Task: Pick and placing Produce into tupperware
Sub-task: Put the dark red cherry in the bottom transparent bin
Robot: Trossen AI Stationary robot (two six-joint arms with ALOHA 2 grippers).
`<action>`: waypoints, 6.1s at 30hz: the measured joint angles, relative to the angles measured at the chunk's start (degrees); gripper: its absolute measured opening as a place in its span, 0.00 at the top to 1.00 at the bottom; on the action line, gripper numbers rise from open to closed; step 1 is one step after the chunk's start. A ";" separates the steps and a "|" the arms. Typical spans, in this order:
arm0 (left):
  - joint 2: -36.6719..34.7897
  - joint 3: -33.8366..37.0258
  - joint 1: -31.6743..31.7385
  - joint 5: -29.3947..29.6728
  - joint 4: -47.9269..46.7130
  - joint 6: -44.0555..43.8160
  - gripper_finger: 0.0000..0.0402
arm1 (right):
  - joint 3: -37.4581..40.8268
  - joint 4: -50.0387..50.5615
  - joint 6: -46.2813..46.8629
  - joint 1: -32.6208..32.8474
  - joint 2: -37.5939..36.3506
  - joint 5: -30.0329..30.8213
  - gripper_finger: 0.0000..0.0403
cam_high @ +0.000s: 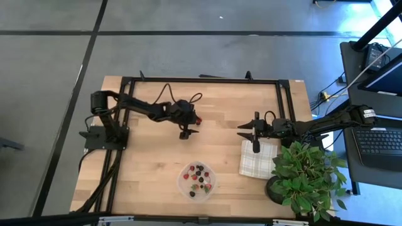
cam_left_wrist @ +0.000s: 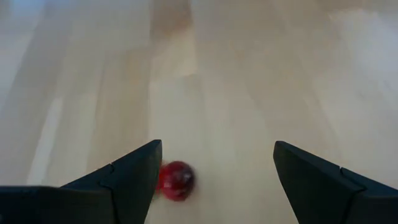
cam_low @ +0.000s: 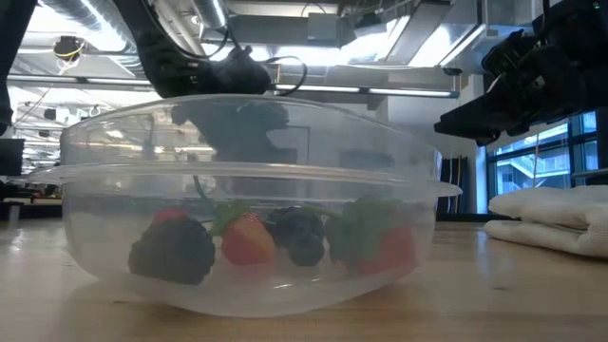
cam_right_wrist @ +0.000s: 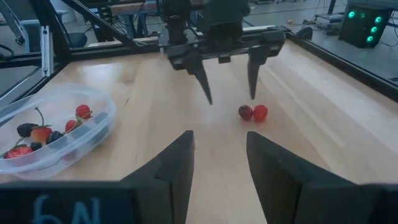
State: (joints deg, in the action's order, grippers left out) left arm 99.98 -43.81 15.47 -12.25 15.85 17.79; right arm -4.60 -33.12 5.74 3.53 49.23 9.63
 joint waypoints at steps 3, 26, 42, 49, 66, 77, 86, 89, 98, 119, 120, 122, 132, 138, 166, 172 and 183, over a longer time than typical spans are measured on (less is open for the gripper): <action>-0.02 -0.02 1.10 0.09 0.12 -0.56 0.25 | 0.00 0.07 0.00 0.00 0.00 0.00 0.63; 6.04 0.02 1.23 -0.32 2.44 -0.27 0.25 | -0.02 1.31 -0.02 -0.04 0.15 -0.02 0.63; 7.58 -0.09 0.98 -0.76 4.38 -0.75 0.34 | -0.02 1.34 -0.19 0.00 0.15 -0.03 0.63; 7.58 -0.09 0.94 -0.80 4.12 -0.88 0.40 | -0.02 1.33 -0.22 0.00 0.15 -0.02 0.63; 7.65 -0.02 0.93 -0.70 3.96 -0.65 0.59 | -0.02 1.33 -0.05 0.00 0.15 -0.02 0.63; 7.67 -0.02 0.94 -0.32 4.00 -0.51 0.77 | -0.02 1.33 -0.03 0.00 0.15 -0.02 0.63; 6.00 0.18 0.31 0.76 2.67 -0.68 0.81 | -0.02 1.33 -0.03 0.00 0.15 -0.04 0.63; 3.83 0.01 -1.00 0.69 1.04 -0.69 0.80 | -0.02 1.32 -0.02 0.00 0.14 -0.04 0.63; -5.73 -3.82 -9.95 -0.89 -7.52 -1.12 0.82 | -0.02 1.27 0.02 0.00 0.13 -0.04 0.63; -2.83 -7.60 -32.12 1.44 -3.26 -4.50 0.82 | 0.00 1.16 3.24 0.00 0.11 -0.09 0.63; -1.86 -7.58 -32.49 1.42 -2.20 -5.13 0.82 | 0.00 1.19 3.63 0.01 0.11 -0.08 0.63; -0.26 -7.58 -32.63 1.40 -1.31 -6.31 0.82 | 0.00 1.22 4.54 0.02 0.11 -0.09 0.63; 4.04 -7.56 -32.48 1.56 -2.05 -11.77 0.80 | 0.00 1.27 4.54 0.02 0.11 -0.09 0.63; 3.46 -7.81 -32.48 1.53 -5.23 -13.60 0.80 | 0.00 1.27 4.43 0.02 0.11 -0.09 0.63; 6.77 -30.04 -34.18 5.79 -48.04 -18.81 0.83 | 0.00 1.27 4.04 0.02 0.13 -0.09 0.63; 12.14 -33.23 -34.84 5.84 -50.81 -18.72 0.83 | 0.00 1.14 2.77 -0.02 0.13 -0.07 0.63; 12.96 -34.18 -34.87 7.11 -51.38 -18.67 0.81 | 0.00 1.22 2.77 -0.04 0.11 -0.07 0.63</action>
State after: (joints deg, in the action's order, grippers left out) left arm 112.95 -78.00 -19.40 -5.15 -35.53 -0.89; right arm -4.60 -31.91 8.51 3.49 49.34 9.56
